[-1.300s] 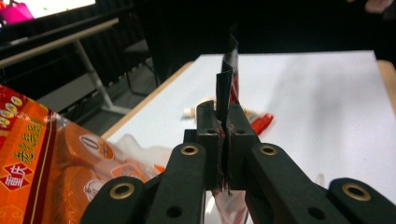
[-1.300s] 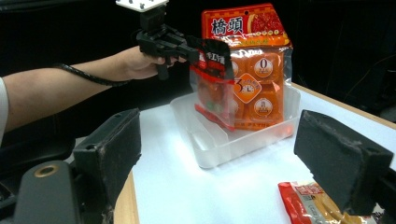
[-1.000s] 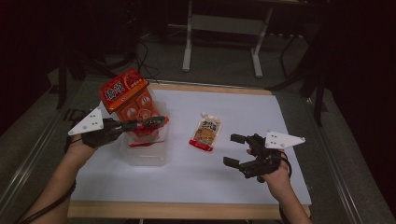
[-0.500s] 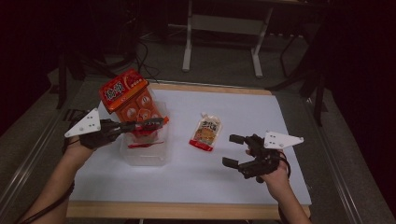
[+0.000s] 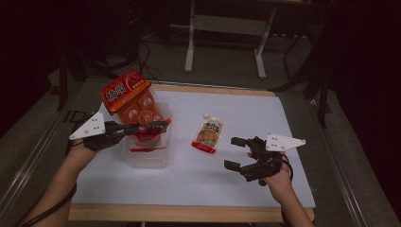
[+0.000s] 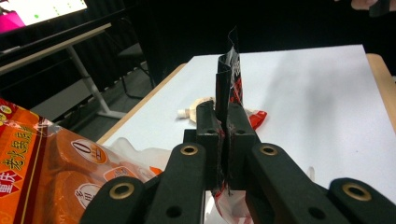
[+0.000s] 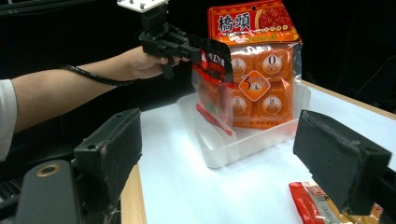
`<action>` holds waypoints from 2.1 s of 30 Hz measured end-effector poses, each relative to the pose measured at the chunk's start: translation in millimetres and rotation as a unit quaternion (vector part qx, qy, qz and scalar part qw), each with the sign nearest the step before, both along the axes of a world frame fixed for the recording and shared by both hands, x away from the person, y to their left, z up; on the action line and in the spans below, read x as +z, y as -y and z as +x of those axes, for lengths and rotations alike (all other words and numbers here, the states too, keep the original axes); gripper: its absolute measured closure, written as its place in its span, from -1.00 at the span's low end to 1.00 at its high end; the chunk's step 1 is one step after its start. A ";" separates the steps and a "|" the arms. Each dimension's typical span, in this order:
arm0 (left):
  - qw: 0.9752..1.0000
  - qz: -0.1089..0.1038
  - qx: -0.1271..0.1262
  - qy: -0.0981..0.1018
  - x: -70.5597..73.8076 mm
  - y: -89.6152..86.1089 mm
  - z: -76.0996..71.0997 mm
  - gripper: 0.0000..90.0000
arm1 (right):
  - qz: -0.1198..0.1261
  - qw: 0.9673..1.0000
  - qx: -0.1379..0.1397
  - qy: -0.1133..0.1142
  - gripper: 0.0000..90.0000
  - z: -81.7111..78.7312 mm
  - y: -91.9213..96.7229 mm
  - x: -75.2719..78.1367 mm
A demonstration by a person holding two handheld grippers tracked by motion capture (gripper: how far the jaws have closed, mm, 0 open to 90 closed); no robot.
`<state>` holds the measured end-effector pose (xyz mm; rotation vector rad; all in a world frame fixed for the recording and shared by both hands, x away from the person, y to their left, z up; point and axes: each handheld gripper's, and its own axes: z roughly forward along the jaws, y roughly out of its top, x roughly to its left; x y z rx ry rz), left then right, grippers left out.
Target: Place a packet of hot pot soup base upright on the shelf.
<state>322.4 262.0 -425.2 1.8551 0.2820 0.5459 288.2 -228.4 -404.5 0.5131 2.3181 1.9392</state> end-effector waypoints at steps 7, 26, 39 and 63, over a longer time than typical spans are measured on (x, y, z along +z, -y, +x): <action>1.000 0.014 0.005 0.004 0.1 4.1 2.8 0.94 | 0.002 1.000 -0.001 -0.003 -0.66 0.5 0.7 -1.7; 0.998 0.057 -0.007 0.005 7.5 20.1 19.7 0.94 | 0.005 1.000 0.003 -0.008 -0.66 0.6 1.2 -3.7; 1.000 0.019 -0.007 -0.013 -16.1 10.3 16.4 0.94 | 0.006 1.000 0.003 -0.009 -0.66 0.7 2.1 -3.6; 0.999 -0.013 -0.007 -0.041 -55.7 -7.0 11.8 0.93 | 0.005 1.000 -0.003 -0.011 -0.59 1.8 3.3 -4.5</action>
